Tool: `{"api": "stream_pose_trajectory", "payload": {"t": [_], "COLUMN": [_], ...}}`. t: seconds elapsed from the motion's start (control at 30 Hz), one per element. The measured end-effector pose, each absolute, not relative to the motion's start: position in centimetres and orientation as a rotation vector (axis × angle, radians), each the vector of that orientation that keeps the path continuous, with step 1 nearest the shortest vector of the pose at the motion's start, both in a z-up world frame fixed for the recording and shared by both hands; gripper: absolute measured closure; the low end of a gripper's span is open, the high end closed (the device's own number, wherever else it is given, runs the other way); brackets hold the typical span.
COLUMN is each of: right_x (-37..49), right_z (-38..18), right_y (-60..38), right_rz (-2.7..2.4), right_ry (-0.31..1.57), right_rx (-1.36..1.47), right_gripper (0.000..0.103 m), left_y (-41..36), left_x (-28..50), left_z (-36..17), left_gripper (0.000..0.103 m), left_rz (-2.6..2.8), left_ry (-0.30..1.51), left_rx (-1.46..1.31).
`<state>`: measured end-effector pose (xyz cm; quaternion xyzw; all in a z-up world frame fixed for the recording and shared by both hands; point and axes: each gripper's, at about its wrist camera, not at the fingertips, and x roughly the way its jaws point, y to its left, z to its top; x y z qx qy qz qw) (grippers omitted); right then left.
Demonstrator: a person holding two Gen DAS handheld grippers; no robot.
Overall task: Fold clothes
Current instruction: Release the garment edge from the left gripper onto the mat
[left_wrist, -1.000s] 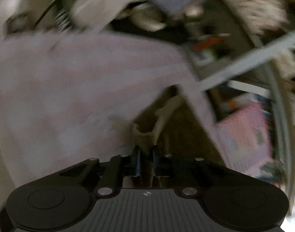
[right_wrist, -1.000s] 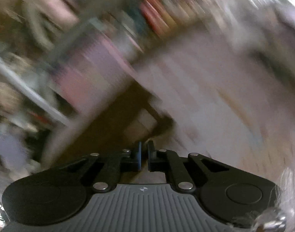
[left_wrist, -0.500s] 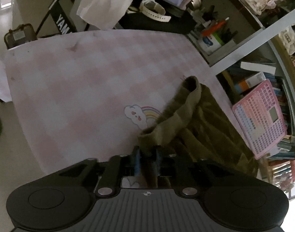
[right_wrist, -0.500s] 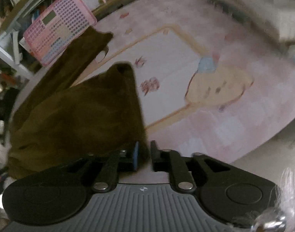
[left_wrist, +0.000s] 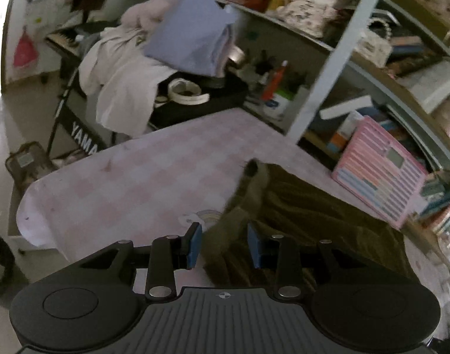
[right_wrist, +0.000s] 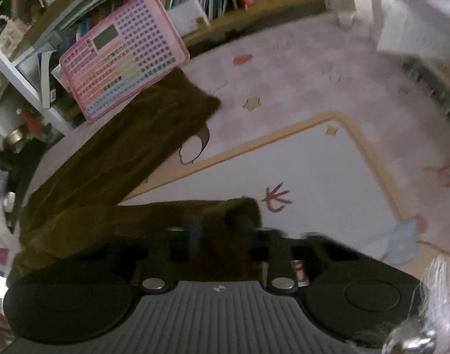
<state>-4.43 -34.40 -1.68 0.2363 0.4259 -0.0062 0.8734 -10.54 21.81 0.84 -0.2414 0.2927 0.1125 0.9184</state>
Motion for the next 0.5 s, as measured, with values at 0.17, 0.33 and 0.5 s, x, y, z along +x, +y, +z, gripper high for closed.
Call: {"api": "stream_pose_trajectory", "payload": {"t": [0.17, 0.33, 0.5], "right_x": [-3.8, -5.8, -10.7], "right_z": [-2.5, -1.8, -0.8], "right_y": [-35.2, -34.9, -33.4], "right_rz": [-0.100, -0.125, -0.066], "right_ry": [0.868, 0.824, 0.787], "right_rx": [0.483, 0.416, 0.363], "right_gripper": [0.097, 0.067, 0.065], "left_y": [22.2, 21.7, 19.8], "left_x": [-11.2, -10.6, -10.0], "left_z": [0.3, 0.1, -0.4], "left_gripper": [0.070, 0.070, 0.070], "left_rz": [0.277, 0.270, 0.220], "left_ry": [0.609, 0.608, 0.635], "left_rx": [-0.536, -0.528, -0.520]}}
